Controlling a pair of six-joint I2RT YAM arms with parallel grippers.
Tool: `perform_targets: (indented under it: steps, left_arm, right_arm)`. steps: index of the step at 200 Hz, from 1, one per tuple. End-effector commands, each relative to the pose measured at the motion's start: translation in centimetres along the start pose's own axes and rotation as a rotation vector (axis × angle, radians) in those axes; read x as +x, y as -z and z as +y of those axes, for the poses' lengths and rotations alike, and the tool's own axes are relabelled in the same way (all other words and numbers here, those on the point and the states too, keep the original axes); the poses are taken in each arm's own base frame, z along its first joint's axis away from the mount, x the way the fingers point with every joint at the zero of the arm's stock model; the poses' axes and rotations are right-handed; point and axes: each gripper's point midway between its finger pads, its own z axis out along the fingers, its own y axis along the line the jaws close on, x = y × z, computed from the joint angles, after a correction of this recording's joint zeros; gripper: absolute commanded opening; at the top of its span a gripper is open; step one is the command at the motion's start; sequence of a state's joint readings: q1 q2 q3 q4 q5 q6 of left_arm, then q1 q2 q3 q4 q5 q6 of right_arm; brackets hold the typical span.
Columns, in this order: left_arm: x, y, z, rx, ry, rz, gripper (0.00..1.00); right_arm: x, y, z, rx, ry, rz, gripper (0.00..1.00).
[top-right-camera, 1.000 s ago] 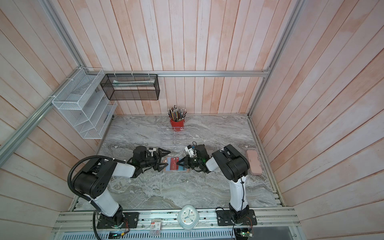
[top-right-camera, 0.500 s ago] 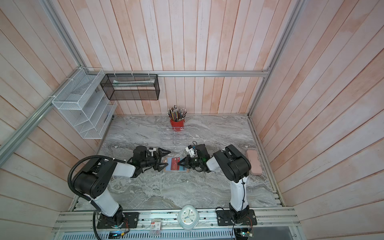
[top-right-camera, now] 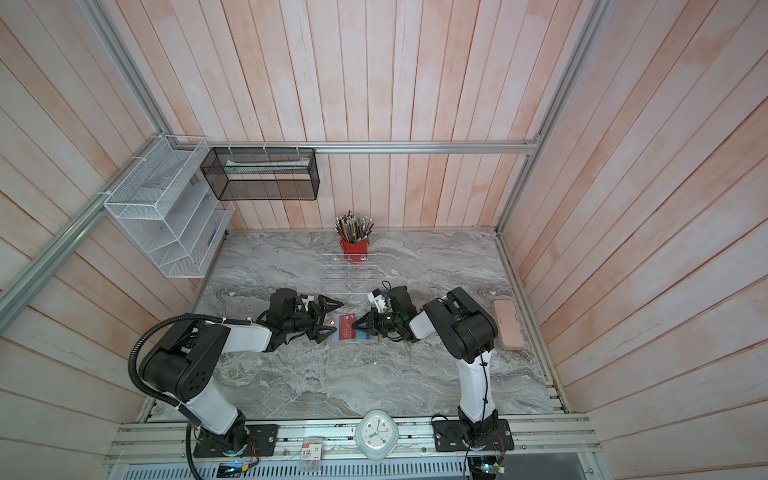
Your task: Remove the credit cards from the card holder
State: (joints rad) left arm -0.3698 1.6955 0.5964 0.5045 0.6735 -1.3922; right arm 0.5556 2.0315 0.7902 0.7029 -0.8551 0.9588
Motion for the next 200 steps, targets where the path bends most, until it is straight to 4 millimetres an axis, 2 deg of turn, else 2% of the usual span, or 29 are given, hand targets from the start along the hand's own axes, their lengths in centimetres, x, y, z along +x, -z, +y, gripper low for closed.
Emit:
perform_targets:
  steps: [1, 21, 41, 76, 173, 200]
  left_arm:
    - [0.3, 0.3, -0.3, -0.008, -0.004, -0.007, 1.00]
    - [0.6, 0.3, -1.5, -0.011, -0.047, 0.005, 1.00]
    - [0.6, 0.4, -2.1, -0.092, -0.132, 0.006, 1.00]
    - [0.5, 0.7, -0.5, -0.159, -0.158, 0.005, 1.00]
    - [1.0, -1.3, 0.2, -0.164, -0.139, 0.032, 1.00]
    - [1.1, -1.6, 1.3, -0.188, -0.127, 0.036, 1.00]
  right_arm:
    - [0.1, -0.6, -1.1, 0.008, -0.042, -0.007, 0.05]
    - [0.1, -0.6, -1.1, -0.004, -0.051, -0.011, 0.05]
    - [0.0, -0.7, -1.0, -0.004, -0.049, -0.009, 0.04]
    - [-0.1, -0.7, -1.0, -0.003, -0.047, -0.010, 0.04]
    - [-0.2, -0.9, -0.9, -0.007, -0.044, -0.009, 0.04]
    - [-0.1, -1.0, -0.9, -0.006, -0.044, -0.007, 0.04]
